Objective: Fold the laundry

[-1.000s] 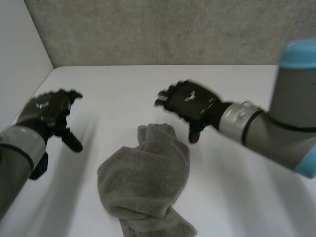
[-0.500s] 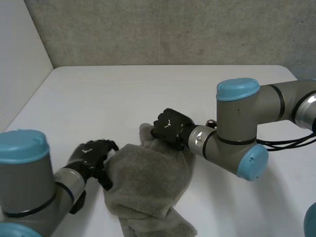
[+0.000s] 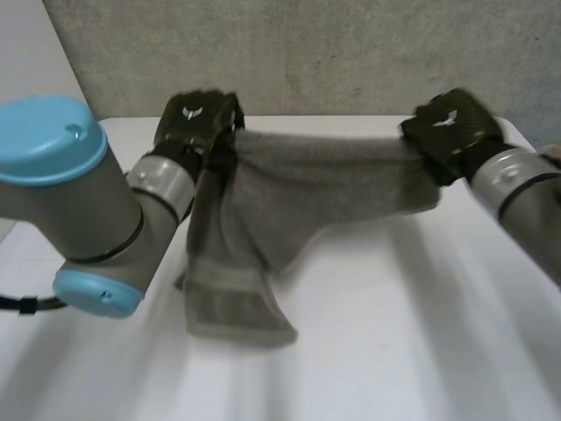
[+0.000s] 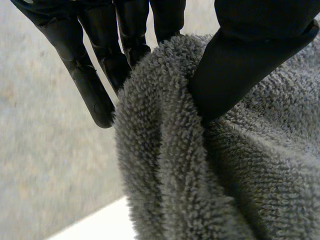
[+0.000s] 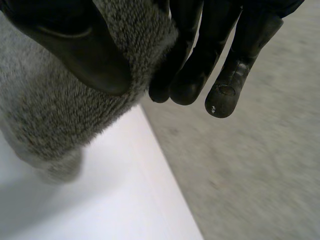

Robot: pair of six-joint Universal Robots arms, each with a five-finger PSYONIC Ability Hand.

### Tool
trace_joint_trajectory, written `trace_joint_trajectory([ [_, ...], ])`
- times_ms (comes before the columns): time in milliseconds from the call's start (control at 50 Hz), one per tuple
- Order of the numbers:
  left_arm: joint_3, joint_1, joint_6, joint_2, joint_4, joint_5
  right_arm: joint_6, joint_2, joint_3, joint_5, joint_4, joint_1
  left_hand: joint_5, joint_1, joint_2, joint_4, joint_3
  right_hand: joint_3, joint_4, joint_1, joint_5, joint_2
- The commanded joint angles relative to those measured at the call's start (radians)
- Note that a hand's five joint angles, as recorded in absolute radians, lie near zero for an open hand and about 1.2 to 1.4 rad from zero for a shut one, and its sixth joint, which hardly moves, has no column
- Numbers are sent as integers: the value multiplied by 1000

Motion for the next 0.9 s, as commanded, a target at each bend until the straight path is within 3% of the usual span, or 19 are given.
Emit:
trace_joint_trajectory([
  [20,64,-42,3,-50,-3,59,4,-73,94,0,-20,-43,240,266,181,179,182,60,59,95,82,85],
  [180,-49,-57,14,-107,0,73,-13,-55,166,0,-14,-37,240,266,181,179,182,60,59,95,82,85],
  [260,-103,-57,40,-116,-1,81,-64,-24,172,9,75,-34,240,266,181,179,182,60,59,95,82,85],
  [360,-184,-56,176,-91,-16,86,-131,-24,165,8,224,-43,240,266,181,179,182,60,59,95,82,85],
  [420,-205,-56,201,-57,-23,84,-144,-36,159,-3,274,-51,240,266,181,179,182,60,59,95,82,85],
  [560,-255,-60,210,176,-35,86,-141,-222,140,-8,294,-117,240,266,181,179,182,60,59,95,82,85],
  [680,-220,-80,164,285,-35,86,-131,-351,108,-74,299,-158,240,266,181,179,182,60,59,95,82,85],
  [800,-182,-73,152,279,-46,86,-114,-357,85,-92,317,-160,240,266,181,179,182,60,59,95,82,85],
  [900,-110,-65,166,99,-64,90,-117,-256,67,-98,342,-156,240,266,181,179,182,60,59,95,82,85],
])
